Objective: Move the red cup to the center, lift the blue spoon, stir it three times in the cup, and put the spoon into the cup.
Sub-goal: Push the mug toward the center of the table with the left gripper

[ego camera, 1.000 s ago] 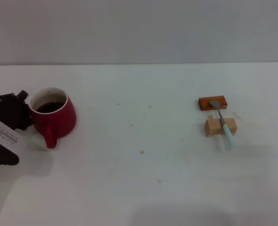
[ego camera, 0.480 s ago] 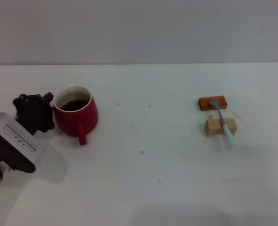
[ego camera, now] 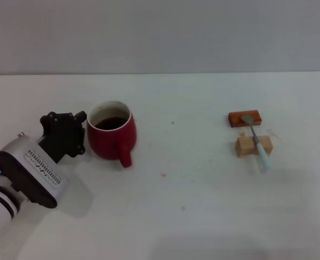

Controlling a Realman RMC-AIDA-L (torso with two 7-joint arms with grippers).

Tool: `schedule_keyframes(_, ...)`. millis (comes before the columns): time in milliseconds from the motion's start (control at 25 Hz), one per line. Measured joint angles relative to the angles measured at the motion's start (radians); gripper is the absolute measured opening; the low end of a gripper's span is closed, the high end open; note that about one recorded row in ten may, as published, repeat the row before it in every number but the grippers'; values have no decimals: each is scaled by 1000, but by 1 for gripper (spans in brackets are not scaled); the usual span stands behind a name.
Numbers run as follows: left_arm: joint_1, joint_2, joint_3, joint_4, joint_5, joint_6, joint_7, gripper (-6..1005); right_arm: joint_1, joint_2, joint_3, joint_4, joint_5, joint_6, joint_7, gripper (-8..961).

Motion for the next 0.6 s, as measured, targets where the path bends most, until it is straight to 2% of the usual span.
schedule_keyframes(120, 1, 0, 3, -4, 0, 0, -1, 61, -1, 0, -3, 1, 0, -1, 0, 688)
schedule_keyframes(160, 3, -3, 36, -11, 0, 2, 0, 62, -1, 0, -4, 1, 0, -2, 0, 688)
schedule_keyframes(240, 4, -4, 43, -11, 0, 2, 1, 65, -2, -1, -9, 1, 1, -4, 0, 688)
schedule_keyframes(600, -19, 0, 34, 25, -7, -23, 17, 75, -5, -2, -10, -3, 1, -4, 0, 689)
